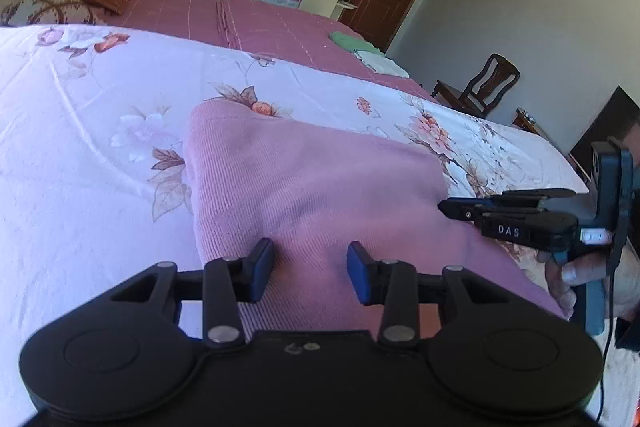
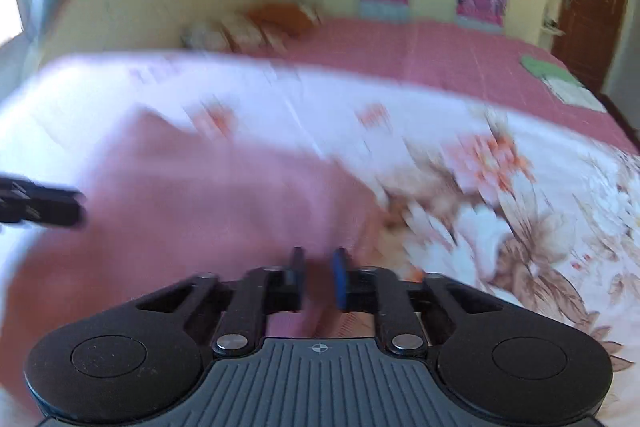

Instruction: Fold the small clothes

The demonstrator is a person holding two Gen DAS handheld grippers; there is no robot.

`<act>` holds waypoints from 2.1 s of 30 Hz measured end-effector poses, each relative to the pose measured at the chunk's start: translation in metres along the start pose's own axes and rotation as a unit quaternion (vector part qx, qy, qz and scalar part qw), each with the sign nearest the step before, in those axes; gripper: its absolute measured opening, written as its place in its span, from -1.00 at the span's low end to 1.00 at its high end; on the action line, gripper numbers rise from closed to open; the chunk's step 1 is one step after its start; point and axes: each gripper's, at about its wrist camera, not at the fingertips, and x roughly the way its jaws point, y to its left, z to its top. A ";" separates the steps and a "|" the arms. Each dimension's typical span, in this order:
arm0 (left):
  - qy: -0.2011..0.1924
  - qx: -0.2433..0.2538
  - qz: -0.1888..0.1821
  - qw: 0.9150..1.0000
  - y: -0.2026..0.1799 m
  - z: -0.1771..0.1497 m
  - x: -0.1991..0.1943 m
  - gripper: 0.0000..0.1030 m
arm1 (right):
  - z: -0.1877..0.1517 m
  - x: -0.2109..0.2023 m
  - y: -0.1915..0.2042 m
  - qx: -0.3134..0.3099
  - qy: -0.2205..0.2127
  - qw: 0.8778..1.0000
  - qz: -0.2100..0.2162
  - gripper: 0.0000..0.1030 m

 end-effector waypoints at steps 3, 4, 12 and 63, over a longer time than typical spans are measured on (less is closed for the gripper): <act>-0.002 0.035 0.014 0.999 -0.008 -0.007 -0.012 -0.26 | -0.003 0.003 -0.009 0.011 -0.006 1.000 0.006 -0.88; -0.007 0.036 0.012 0.999 -0.009 -0.009 -0.020 -0.26 | -0.003 0.000 -0.007 0.000 -0.005 1.000 0.002 -0.88; -0.029 0.061 0.013 0.998 -0.036 -0.057 -0.071 -0.28 | -0.039 -0.084 0.018 -0.022 -0.038 0.995 0.086 -0.88; -0.087 -0.015 0.208 0.974 -0.167 -0.181 -0.194 0.45 | -0.152 -0.193 0.023 0.037 -0.010 0.998 0.058 -0.37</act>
